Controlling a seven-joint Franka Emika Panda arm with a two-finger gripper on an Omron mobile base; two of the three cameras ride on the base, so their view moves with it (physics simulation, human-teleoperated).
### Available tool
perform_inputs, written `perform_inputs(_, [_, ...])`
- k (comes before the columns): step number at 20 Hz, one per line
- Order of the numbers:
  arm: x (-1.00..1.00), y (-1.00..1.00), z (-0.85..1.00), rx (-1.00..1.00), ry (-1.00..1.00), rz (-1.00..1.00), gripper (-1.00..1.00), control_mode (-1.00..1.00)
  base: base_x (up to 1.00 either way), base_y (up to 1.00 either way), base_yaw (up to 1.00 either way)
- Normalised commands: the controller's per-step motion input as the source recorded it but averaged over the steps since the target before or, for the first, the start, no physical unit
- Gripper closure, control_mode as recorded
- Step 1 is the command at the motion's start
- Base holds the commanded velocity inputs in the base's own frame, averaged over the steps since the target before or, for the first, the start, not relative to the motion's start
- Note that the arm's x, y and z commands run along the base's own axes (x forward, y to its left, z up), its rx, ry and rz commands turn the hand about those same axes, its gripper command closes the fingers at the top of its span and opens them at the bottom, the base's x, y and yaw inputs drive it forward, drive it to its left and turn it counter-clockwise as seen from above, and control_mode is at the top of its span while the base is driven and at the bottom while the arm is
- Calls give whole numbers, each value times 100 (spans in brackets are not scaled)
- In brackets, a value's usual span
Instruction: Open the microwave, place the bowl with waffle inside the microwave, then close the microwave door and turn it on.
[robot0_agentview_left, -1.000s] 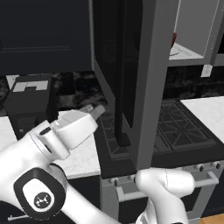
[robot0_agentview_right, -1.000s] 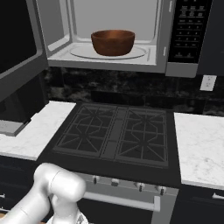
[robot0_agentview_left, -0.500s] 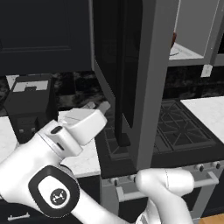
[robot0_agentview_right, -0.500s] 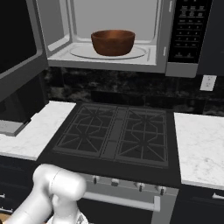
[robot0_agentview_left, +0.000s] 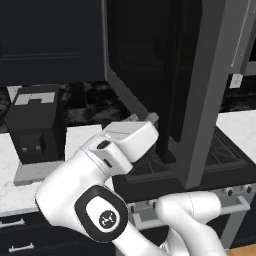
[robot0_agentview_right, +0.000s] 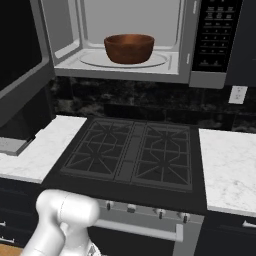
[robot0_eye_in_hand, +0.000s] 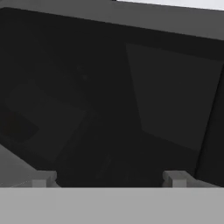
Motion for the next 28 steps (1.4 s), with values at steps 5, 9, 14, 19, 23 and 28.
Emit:
perform_inputs(5, [4, -72, 14, -2, 1, 0, -100, -100, 0, 0, 0])
perform_inputs(9, [7, -70, 54, 2, 2, 0, -100, -100, 0, 0, 0])
perform_inputs(14, [24, -79, 47, 9, 4, 0, -100, -100, 0, 0, 0])
perform_inputs(19, [32, -78, 11, 7, 12, 0, -100, -100, 0, 0, 0])
perform_inputs(23, [37, -59, 27, 3, 14, 0, -100, -100, 0, 0, 0])
perform_inputs(28, [60, -51, 3, 6, 13, 1, -100, -100, 0, 0, 0])
